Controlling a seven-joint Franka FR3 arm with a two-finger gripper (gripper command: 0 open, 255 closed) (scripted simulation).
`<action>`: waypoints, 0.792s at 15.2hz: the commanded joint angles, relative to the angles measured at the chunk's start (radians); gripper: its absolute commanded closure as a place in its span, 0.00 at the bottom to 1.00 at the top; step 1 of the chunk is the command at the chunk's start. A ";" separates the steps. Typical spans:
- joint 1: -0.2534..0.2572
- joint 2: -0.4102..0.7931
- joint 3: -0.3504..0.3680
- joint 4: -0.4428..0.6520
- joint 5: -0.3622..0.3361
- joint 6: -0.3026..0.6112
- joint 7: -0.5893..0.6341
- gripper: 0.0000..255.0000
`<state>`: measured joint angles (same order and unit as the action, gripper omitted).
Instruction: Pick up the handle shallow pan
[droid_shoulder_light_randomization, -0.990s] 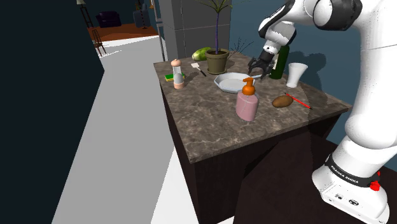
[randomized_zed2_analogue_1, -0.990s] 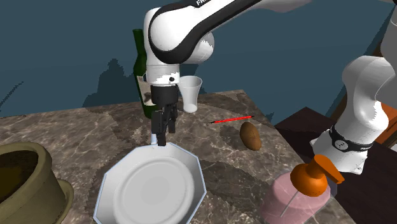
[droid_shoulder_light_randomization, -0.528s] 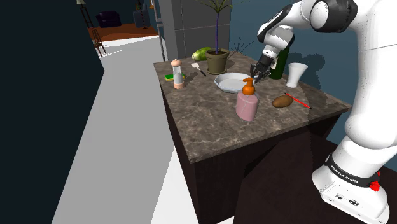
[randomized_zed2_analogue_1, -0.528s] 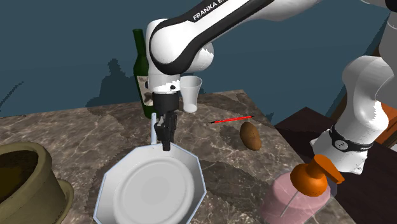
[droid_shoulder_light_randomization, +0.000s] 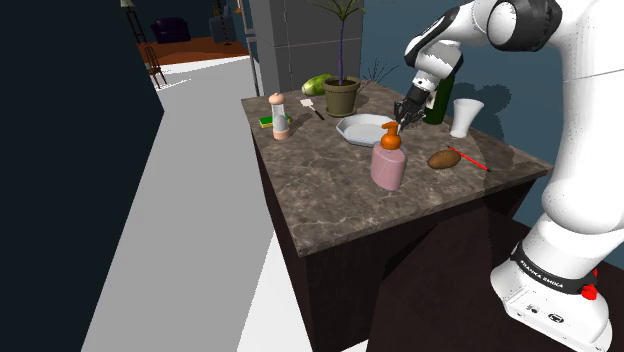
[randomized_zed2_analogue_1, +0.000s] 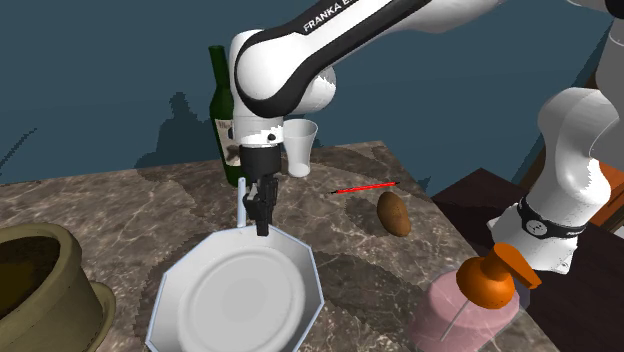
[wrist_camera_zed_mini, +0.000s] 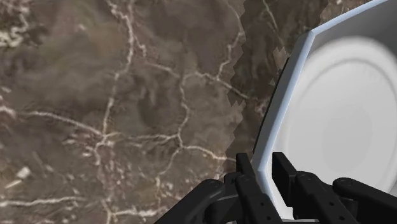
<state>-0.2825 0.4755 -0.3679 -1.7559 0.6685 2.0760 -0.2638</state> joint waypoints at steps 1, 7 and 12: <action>0.002 -0.005 -0.002 0.003 -0.004 -0.006 0.006 1.00; 0.008 -0.046 -0.014 0.024 -0.034 -0.057 0.043 1.00; 0.011 -0.075 -0.023 0.048 -0.057 -0.102 0.072 1.00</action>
<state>-0.2702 0.4041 -0.3885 -1.7183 0.6159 1.9869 -0.1976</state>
